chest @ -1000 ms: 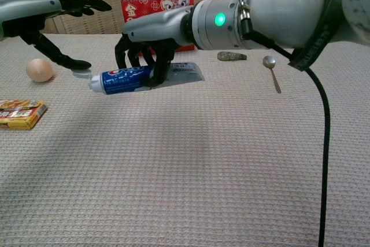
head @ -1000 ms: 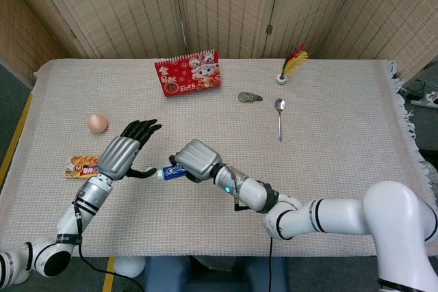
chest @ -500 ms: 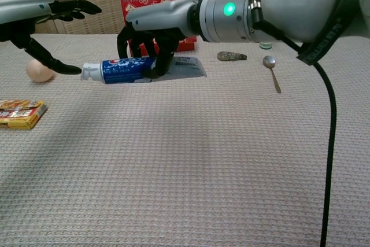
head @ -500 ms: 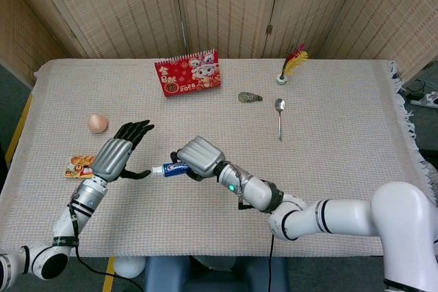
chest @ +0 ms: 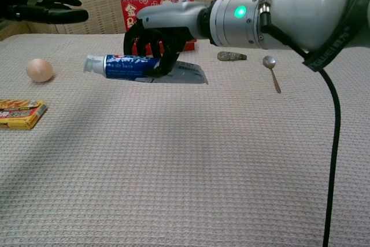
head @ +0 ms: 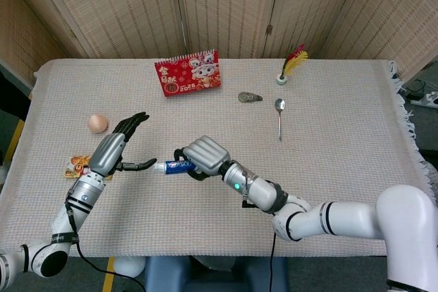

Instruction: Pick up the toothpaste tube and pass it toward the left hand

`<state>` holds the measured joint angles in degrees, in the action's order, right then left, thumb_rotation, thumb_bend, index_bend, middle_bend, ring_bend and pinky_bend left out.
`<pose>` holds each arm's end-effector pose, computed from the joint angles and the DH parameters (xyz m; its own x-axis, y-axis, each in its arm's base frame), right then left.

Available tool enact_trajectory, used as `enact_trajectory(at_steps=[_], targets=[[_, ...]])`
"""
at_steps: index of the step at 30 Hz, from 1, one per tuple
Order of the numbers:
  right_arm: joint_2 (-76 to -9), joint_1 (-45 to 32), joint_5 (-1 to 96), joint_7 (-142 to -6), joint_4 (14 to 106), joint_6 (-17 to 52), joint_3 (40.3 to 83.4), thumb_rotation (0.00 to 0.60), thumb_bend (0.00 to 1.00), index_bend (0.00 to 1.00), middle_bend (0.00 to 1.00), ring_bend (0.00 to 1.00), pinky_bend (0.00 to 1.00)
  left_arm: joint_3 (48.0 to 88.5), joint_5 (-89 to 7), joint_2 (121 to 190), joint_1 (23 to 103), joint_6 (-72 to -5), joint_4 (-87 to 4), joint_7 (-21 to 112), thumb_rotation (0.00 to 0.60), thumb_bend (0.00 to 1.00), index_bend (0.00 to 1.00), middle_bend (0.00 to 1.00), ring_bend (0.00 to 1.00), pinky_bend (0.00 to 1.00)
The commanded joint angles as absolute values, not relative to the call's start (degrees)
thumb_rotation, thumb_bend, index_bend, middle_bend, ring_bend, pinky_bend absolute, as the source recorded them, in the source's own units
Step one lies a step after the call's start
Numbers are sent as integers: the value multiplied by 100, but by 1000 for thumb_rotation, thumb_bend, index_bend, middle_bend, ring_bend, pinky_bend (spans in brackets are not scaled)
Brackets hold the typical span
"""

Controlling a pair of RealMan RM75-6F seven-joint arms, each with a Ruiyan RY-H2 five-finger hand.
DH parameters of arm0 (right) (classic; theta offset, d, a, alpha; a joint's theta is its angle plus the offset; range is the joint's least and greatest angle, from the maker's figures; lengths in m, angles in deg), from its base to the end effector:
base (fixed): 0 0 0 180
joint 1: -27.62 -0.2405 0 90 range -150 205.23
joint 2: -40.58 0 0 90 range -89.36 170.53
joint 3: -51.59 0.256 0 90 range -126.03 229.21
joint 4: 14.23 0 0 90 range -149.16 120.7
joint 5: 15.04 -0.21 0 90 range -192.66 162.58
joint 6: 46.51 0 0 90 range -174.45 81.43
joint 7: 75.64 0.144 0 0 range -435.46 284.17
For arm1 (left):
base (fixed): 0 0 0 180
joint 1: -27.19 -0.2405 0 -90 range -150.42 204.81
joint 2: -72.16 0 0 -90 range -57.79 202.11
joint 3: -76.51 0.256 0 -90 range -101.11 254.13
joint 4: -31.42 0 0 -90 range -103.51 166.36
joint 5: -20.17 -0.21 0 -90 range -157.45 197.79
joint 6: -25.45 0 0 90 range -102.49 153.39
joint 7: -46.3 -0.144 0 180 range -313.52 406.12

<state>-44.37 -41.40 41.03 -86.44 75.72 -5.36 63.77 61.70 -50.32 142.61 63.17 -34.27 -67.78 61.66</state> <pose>0.0149 -0.3633 -0.0258 0.4613 -0.3770 0.8032 -0.7358 -0.6684 0.1089 -0.1492 0.3386 0.0928 -0.0916 0.2695 0.9586 0.9488 -0.2687 0.1662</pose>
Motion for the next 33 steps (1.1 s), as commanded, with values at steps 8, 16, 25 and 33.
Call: enact_trajectory(at_steps=[8,16,25,33], targets=[[-5022,-3766,4516,-7551,7315,-214,6736,600,821,546,515,614,531,5950,-5310,14123,6272,-3206,-6815,7556,33,136,103,63,21,0],[-5679,-3709,4519,-7149,7049,-15,6955,600,822,553,516,613,531,6018,-5450,14363,6325,-3445,-6733,7075,0,133,85,61,14,0],[-6202,-3680,4690,-6780,6678,120,7154,600,821,555,516,614,531,6106,-5617,14543,6390,-3617,-6675,6591,0,131,63,60,13,0],[-6489,-3650,4991,-6419,6370,246,7288,600,822,559,516,611,531,6164,-5773,14632,6391,-3819,-6661,6269,0,131,57,60,11,0]])
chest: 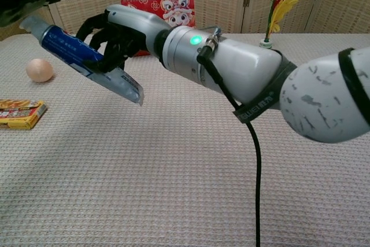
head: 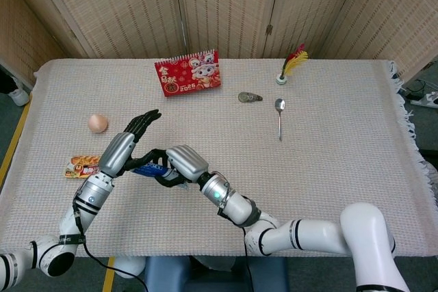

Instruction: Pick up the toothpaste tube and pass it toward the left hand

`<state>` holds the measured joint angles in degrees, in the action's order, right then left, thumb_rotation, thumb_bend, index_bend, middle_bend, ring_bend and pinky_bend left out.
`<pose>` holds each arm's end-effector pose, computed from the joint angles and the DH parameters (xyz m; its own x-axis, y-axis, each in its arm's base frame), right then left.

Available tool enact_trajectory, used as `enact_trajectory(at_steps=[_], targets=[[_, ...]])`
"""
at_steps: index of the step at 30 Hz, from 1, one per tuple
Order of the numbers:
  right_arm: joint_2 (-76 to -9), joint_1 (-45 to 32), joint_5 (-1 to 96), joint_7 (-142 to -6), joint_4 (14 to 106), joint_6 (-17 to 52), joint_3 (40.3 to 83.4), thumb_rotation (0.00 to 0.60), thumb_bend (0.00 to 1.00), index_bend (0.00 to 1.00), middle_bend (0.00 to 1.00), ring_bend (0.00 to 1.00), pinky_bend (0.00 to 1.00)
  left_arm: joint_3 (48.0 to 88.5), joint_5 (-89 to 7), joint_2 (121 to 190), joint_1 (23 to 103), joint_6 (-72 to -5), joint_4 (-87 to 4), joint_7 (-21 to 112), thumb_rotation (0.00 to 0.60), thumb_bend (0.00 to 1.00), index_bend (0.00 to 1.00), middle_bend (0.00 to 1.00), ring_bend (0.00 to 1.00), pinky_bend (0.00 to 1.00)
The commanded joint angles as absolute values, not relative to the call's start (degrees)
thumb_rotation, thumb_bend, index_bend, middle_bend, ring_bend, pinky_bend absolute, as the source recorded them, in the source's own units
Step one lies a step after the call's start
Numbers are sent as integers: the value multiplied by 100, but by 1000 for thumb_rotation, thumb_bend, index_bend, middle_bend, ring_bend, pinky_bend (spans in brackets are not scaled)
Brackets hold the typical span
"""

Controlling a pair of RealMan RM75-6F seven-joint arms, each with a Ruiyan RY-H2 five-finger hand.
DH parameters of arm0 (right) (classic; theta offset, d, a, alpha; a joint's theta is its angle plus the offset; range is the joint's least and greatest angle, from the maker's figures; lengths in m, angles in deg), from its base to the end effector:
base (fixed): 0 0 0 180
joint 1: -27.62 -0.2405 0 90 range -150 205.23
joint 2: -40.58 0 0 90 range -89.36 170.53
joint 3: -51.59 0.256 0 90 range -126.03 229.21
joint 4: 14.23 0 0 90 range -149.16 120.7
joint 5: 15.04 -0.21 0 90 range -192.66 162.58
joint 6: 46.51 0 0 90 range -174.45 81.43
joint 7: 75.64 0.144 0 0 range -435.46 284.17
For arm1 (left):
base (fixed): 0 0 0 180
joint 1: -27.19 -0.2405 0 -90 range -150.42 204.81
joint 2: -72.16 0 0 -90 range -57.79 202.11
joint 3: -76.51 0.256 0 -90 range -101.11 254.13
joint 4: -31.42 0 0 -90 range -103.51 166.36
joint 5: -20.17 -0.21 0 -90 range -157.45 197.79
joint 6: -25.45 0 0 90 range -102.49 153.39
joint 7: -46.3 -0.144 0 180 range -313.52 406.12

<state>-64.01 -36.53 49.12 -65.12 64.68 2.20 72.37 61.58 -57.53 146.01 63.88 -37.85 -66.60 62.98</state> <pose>0.0483 -0.3453 -0.0796 -0.0627 -0.5509 0.8322 -0.7974 -0.4738 -0.3737 -0.1258 0.3338 0.0837 -0.0987 0.2510 0.9629 0.8983 -0.3939 0.1947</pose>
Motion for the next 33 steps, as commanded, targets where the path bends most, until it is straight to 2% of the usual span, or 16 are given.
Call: enact_trajectory(at_steps=[1,33], targets=[[-6521,-3656,5014,-6380,6332,234,7305,600,821,560,515,611,531,6158,-5761,14645,6397,-3822,-6659,6262,0,132,57,60,11,0],[-6759,-3501,5154,-5896,6273,254,7591,600,832,574,525,632,539,6192,-5709,14913,6406,-4036,-6508,5949,0,131,54,60,11,0]])
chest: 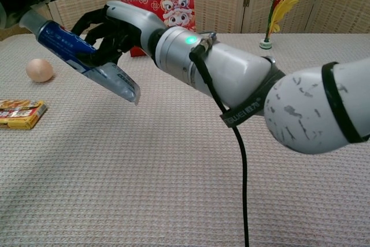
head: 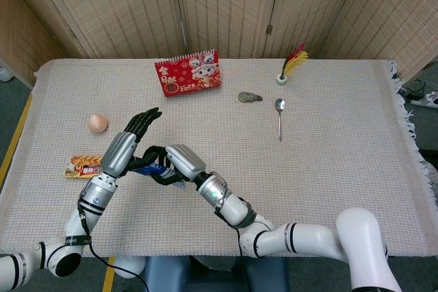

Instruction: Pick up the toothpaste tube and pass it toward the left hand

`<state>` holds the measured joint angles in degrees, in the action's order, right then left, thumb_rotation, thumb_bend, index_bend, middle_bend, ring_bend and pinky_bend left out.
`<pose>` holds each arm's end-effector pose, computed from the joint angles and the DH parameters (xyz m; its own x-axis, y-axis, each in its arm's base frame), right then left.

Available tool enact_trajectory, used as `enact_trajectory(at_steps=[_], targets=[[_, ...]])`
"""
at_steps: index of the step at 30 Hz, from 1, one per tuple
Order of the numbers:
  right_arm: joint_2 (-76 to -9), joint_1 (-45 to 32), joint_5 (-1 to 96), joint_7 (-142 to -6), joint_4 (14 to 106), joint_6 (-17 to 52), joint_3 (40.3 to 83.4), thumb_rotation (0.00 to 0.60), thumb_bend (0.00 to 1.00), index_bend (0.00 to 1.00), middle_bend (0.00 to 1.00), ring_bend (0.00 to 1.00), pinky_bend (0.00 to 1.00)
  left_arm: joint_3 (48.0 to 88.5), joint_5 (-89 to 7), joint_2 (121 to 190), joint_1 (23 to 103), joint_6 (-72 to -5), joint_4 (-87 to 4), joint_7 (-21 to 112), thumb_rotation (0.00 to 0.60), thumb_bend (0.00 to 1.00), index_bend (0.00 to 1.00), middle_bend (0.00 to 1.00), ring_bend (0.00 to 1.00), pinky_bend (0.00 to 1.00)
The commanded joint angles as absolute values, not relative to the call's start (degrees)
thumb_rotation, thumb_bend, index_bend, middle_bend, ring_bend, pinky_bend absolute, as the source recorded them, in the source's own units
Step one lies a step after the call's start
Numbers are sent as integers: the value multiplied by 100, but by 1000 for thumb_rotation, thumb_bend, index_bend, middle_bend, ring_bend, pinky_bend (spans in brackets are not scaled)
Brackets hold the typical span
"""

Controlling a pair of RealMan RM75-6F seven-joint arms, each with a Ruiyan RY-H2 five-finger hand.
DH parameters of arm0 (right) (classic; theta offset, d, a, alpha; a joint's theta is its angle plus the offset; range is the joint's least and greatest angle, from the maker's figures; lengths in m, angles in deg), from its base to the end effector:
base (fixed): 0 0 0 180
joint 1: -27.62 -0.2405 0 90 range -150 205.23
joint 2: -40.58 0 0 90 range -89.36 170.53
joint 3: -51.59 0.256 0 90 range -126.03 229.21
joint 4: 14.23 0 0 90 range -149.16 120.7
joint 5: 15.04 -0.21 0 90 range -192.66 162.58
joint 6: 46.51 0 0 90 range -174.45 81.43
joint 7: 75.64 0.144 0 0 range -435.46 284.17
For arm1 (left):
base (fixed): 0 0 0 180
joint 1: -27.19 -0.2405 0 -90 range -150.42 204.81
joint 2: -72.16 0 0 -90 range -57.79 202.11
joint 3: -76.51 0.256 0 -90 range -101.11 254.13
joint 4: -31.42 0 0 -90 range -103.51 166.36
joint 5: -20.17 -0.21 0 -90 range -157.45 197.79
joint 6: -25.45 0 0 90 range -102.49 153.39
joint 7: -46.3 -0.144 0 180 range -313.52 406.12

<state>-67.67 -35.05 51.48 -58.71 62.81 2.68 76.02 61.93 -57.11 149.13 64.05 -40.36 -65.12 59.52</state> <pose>0.0579 -0.3443 -0.0829 -0.2151 -0.5833 0.7832 -0.7612 -0.4023 -0.5087 -0.1242 0.3333 0.0741 -0.0876 0.2090 0.9740 0.8997 -0.4032 0.1674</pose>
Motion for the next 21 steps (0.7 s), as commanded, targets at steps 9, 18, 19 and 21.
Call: enact_trajectory(at_steps=[9,18,19,21], targets=[[-6432,-3413,5353,-6229,6309,83,7281,600,832,574,526,635,539,6110,-5681,14693,6356,-4079,-6544,6042,0,131,51,60,11,0],[-5664,-3463,5474,-6935,6355,-584,6813,600,832,574,525,635,539,6155,-5621,14482,6257,-4060,-6524,6067,0,132,49,59,11,0],[-5567,-3503,5470,-7083,6318,-706,6746,600,832,574,522,631,538,6168,-5606,14465,6252,-4039,-6515,6047,0,132,48,59,11,0],[-5442,-3577,5473,-7351,6252,-889,6626,600,832,574,511,616,522,6182,-5580,14447,6245,-4018,-6501,6013,0,132,45,60,11,0]])
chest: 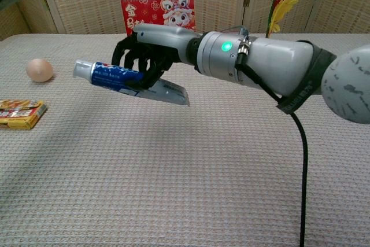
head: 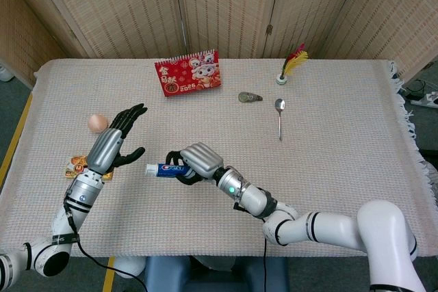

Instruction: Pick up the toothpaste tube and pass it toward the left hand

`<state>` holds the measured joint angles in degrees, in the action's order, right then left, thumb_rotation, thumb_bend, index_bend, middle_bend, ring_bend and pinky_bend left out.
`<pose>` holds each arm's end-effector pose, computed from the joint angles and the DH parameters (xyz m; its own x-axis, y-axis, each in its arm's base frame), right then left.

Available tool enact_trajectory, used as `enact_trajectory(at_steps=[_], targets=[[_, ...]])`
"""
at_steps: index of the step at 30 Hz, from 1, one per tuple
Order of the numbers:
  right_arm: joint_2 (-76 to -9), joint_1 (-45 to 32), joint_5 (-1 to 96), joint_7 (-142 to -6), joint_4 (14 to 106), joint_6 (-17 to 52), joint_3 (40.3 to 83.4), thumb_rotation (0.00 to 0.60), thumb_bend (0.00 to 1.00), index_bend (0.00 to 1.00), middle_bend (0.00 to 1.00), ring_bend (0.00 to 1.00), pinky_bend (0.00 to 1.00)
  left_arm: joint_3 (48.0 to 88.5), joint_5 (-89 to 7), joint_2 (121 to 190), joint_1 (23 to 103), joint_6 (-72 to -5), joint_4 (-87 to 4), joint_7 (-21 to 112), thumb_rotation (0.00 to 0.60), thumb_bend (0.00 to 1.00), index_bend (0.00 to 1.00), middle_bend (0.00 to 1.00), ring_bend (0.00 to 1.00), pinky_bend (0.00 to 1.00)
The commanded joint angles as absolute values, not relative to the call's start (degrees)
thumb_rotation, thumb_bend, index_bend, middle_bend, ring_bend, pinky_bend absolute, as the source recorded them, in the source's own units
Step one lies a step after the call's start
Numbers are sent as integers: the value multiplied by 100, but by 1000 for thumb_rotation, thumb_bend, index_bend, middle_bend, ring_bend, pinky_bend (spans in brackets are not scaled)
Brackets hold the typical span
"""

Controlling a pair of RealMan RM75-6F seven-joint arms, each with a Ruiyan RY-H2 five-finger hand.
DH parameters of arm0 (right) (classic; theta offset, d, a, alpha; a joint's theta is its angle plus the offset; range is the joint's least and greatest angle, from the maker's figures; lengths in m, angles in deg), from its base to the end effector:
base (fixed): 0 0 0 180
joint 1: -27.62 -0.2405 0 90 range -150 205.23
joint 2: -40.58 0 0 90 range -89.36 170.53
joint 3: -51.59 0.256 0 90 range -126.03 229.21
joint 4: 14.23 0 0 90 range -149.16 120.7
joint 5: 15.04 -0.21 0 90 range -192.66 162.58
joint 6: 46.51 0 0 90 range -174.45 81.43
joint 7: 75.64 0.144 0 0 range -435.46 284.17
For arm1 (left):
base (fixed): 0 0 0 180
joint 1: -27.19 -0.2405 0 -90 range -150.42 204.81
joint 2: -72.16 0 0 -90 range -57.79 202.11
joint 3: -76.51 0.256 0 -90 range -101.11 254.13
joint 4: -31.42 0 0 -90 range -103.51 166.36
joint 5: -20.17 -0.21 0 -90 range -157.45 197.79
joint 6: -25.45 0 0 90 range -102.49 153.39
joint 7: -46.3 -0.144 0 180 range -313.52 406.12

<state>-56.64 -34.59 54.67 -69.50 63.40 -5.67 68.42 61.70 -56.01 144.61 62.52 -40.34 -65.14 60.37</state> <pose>0.0036 -0.3636 -0.0681 0.2335 -0.4868 0.8417 -0.8038 -0.5837 -0.1146 -0.1445 0.3384 0.0992 -0.0546 0.1641 0.9849 0.9234 -0.3671 0.1124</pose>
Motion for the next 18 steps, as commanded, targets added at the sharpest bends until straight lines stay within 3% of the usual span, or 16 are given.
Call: enact_trajectory(at_steps=[1,9,14,18], targets=[[-5366,-3631,5453,-7502,6225,-1042,6545,600,832,574,497,600,502,6187,-5558,14442,6241,-4008,-6490,5992,0,131,43,60,11,0],[-5463,-3722,5358,-8380,5761,-1107,6189,600,832,531,446,508,435,6185,-5458,14457,6207,-4005,-6426,5959,0,132,42,60,10,0],[-5502,-3738,5122,-8774,5636,-1241,6034,600,832,368,336,352,284,6191,-5386,14458,6192,-3974,-6364,5919,0,132,41,59,11,0],[-5382,-3745,4820,-9015,5792,-1303,6012,600,832,164,214,249,203,6185,-5307,14456,6176,-3951,-6301,5894,0,132,41,60,10,0]])
